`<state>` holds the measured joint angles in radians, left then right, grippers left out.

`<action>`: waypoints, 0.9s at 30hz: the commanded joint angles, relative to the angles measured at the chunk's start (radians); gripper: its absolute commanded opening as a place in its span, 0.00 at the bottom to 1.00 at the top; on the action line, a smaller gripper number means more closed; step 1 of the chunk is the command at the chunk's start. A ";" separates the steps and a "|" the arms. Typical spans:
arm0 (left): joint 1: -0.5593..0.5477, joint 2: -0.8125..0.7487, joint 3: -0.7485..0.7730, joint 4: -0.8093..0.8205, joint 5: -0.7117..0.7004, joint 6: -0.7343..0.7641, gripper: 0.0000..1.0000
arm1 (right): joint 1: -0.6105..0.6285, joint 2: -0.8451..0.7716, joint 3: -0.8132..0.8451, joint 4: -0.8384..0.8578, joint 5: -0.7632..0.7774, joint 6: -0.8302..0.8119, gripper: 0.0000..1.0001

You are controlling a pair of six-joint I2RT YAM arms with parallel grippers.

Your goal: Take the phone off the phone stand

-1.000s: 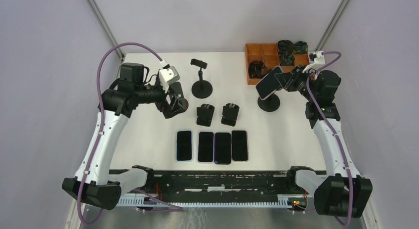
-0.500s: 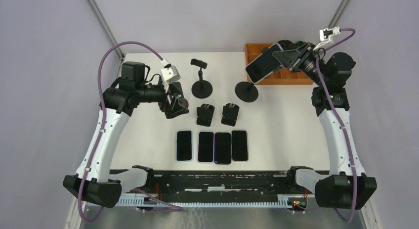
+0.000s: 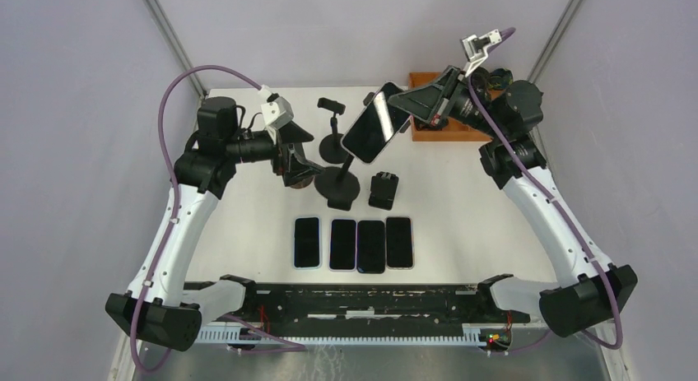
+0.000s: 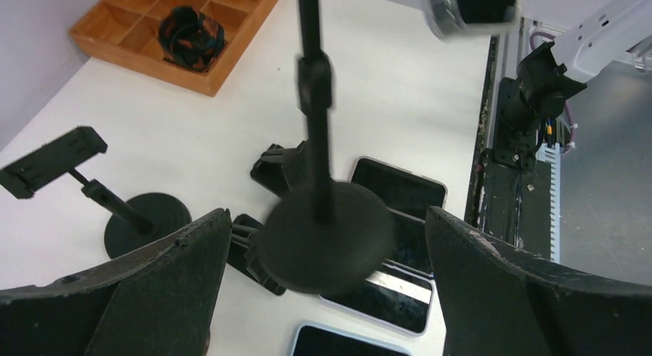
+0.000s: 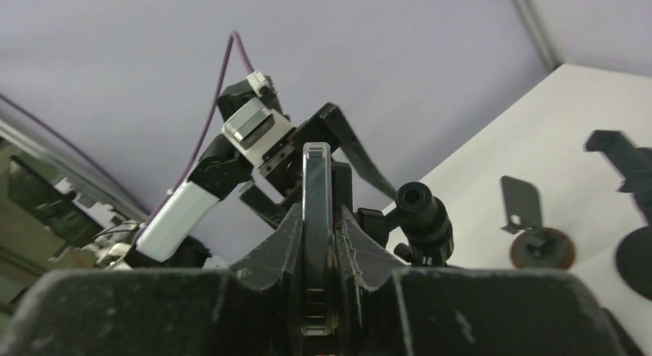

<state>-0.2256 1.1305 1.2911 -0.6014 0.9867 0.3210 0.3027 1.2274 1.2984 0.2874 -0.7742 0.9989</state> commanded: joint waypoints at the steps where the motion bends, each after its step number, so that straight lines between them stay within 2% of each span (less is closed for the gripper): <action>1: 0.002 -0.014 -0.006 0.125 0.079 -0.091 1.00 | 0.052 -0.007 0.080 0.240 0.010 0.122 0.00; 6: 0.001 -0.039 -0.046 0.162 0.180 -0.123 1.00 | 0.147 0.018 0.060 0.267 0.024 0.139 0.00; 13: -0.010 -0.049 -0.074 0.167 0.250 -0.133 1.00 | 0.289 0.080 0.089 0.283 0.060 0.128 0.00; 22: -0.020 -0.062 -0.095 0.166 0.270 -0.119 1.00 | 0.405 0.148 0.104 0.368 0.091 0.152 0.00; 25: -0.020 -0.052 -0.084 0.079 0.309 -0.043 0.97 | 0.427 0.163 0.097 0.421 0.097 0.177 0.00; 27: -0.020 -0.039 -0.067 -0.027 0.338 0.048 0.91 | 0.436 0.167 0.085 0.451 0.102 0.189 0.00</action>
<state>-0.2428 1.0931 1.1976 -0.4931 1.2381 0.2440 0.7231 1.4136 1.3094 0.4747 -0.7536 1.1099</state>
